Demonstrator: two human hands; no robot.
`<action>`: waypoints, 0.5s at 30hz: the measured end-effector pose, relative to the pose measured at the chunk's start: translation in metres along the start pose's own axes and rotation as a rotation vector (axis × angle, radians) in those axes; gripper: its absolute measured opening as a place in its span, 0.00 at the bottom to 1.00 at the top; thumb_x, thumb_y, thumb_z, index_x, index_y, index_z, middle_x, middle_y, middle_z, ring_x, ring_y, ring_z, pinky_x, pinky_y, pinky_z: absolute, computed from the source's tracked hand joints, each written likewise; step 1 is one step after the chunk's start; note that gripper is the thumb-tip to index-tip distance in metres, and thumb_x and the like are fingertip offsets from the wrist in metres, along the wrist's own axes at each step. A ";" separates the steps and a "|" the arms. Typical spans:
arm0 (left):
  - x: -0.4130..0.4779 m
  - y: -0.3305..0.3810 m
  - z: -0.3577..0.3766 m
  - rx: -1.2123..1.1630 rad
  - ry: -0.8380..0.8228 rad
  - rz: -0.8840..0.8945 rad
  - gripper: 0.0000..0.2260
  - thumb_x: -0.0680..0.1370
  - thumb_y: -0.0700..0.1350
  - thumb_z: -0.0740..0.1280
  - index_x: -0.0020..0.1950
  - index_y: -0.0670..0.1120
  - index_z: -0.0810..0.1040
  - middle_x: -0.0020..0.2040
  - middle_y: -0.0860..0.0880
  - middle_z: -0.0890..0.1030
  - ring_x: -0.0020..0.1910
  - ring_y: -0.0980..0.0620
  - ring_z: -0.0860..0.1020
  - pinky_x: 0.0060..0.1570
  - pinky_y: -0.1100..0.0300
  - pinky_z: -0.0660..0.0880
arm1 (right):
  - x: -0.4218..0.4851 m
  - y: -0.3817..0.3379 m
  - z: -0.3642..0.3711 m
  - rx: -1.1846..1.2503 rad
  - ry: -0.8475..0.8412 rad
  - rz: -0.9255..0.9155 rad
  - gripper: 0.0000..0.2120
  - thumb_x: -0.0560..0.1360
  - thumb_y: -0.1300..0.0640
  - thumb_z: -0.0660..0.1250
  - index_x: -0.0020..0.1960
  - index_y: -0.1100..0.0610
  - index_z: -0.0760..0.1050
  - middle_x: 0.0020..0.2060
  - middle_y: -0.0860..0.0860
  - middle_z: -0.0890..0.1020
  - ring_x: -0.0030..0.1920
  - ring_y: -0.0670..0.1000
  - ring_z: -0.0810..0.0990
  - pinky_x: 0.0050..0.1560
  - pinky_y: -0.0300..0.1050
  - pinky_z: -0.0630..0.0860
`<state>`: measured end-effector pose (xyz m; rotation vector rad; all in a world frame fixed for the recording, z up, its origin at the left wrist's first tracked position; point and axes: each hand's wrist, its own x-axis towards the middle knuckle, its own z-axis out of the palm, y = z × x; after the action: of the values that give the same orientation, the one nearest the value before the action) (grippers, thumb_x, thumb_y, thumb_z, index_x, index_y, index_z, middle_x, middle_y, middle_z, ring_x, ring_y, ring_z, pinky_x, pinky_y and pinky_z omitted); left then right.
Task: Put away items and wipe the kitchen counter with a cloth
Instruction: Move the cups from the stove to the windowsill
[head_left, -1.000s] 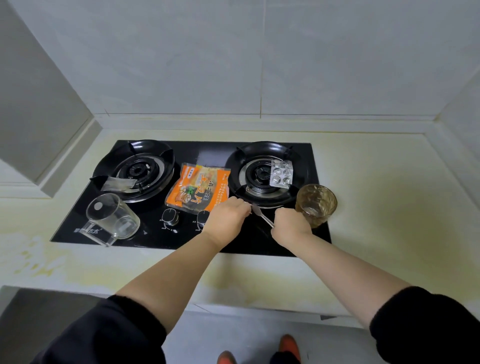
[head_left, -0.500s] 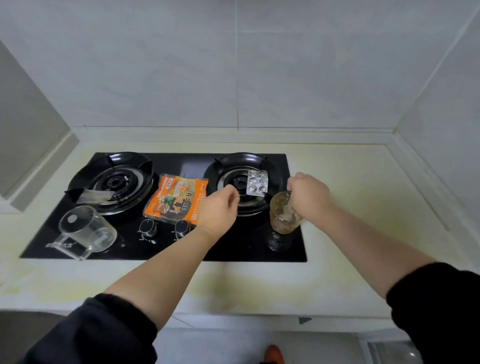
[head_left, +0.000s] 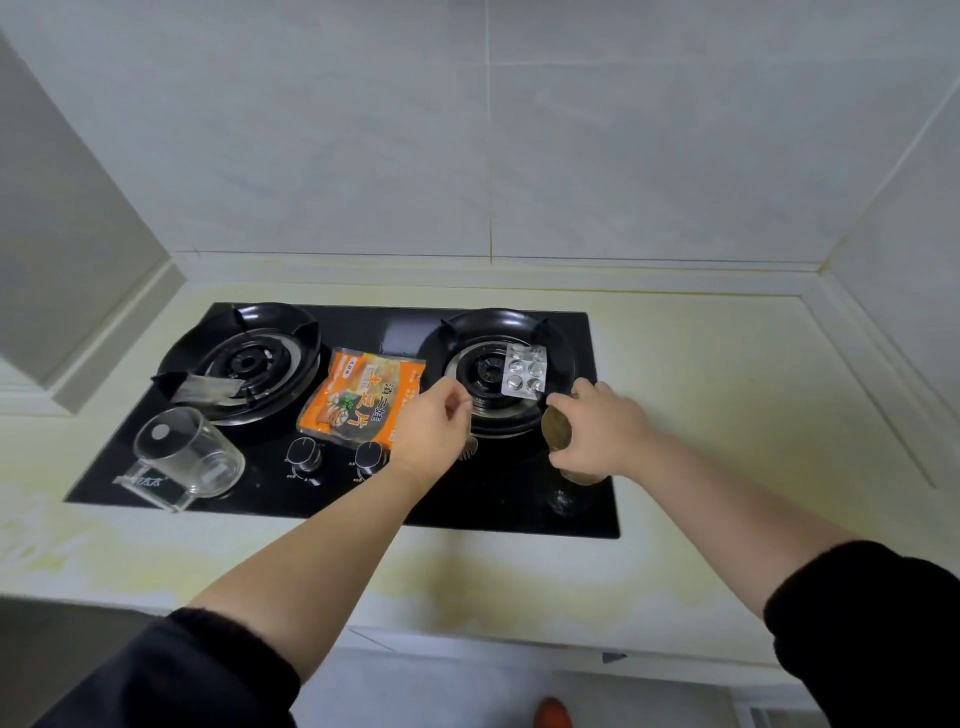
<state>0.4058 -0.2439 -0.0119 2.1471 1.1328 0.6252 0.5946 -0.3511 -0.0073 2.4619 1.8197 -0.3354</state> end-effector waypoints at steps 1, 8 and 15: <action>0.001 0.001 -0.002 -0.025 0.023 -0.018 0.03 0.79 0.42 0.65 0.45 0.47 0.75 0.39 0.54 0.78 0.39 0.56 0.76 0.36 0.70 0.70 | -0.001 -0.004 -0.008 -0.030 0.002 -0.017 0.34 0.66 0.38 0.65 0.70 0.47 0.64 0.57 0.51 0.70 0.58 0.55 0.70 0.48 0.47 0.72; 0.013 -0.009 -0.050 -0.271 0.287 -0.198 0.05 0.76 0.41 0.65 0.43 0.50 0.76 0.38 0.52 0.80 0.39 0.52 0.79 0.43 0.55 0.78 | 0.015 -0.055 -0.065 -0.022 0.050 -0.213 0.31 0.66 0.37 0.64 0.66 0.46 0.67 0.58 0.50 0.71 0.61 0.54 0.70 0.50 0.49 0.72; -0.008 -0.062 -0.159 -0.339 0.629 -0.296 0.06 0.74 0.40 0.66 0.40 0.50 0.75 0.38 0.52 0.81 0.40 0.54 0.80 0.42 0.59 0.76 | 0.053 -0.169 -0.078 0.043 0.111 -0.368 0.31 0.66 0.35 0.64 0.66 0.46 0.67 0.53 0.49 0.71 0.56 0.53 0.71 0.44 0.45 0.70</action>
<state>0.2637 -0.1753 0.0534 1.4871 1.4979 1.2978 0.4594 -0.2372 0.0710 2.2004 2.3367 -0.2607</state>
